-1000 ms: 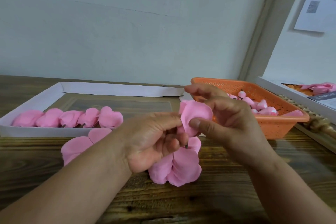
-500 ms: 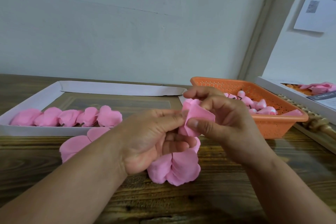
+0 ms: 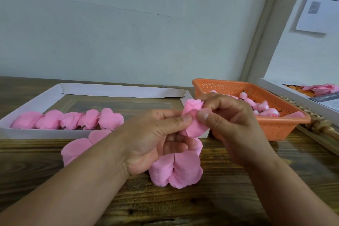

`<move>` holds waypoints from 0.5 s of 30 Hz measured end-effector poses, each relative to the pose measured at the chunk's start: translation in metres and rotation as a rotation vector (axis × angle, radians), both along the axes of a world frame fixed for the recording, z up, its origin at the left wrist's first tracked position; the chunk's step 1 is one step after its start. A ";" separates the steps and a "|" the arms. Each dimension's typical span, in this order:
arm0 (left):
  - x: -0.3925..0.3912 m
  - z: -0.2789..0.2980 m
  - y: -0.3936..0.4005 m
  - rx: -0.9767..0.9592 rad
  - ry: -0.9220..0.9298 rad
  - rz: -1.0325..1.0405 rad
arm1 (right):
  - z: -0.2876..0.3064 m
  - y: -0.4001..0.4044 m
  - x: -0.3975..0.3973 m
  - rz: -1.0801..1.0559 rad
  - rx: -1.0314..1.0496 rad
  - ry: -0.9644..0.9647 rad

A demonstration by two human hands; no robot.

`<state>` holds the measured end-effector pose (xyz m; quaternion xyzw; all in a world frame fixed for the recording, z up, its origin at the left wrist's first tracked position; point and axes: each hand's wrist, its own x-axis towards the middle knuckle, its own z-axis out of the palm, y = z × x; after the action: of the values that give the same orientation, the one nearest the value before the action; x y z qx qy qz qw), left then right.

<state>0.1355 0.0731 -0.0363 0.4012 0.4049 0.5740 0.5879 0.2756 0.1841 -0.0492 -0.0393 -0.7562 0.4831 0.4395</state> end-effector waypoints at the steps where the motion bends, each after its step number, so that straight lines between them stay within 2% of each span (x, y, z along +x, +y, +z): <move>1: 0.000 0.000 0.000 -0.008 0.005 -0.003 | 0.000 -0.001 -0.001 -0.015 -0.022 0.020; 7: -0.001 0.000 0.000 -0.039 0.022 -0.020 | -0.001 -0.003 -0.003 -0.129 -0.008 -0.008; 12: -0.001 0.001 0.000 -0.031 -0.076 -0.012 | 0.006 0.001 0.008 -0.007 0.060 -0.011; 15: -0.002 0.003 -0.001 -0.026 -0.089 -0.016 | 0.010 0.000 0.011 -0.034 0.119 -0.071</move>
<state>0.1339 0.0723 -0.0337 0.3709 0.3826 0.5812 0.6150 0.2861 0.1843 -0.0396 -0.0429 -0.7980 0.4281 0.4220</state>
